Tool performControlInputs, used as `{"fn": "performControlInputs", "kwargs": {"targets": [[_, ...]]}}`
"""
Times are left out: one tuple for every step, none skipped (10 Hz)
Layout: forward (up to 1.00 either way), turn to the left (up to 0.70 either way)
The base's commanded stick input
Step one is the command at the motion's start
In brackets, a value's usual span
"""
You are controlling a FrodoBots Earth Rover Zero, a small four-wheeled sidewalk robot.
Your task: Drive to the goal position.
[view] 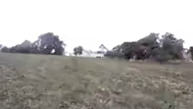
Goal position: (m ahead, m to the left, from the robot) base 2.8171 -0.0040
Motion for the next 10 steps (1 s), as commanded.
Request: {"fn": "performControlInputs", "kwargs": {"targets": [[0.5,-0.42],[0.5,-0.5],[0.5,-0.5],[0.5,-0.5],[0.5,-0.5],[0.5,-0.5],[0.5,-0.5],[0.5,-0.5],[0.5,-0.5],[0.5,0.0]]}}
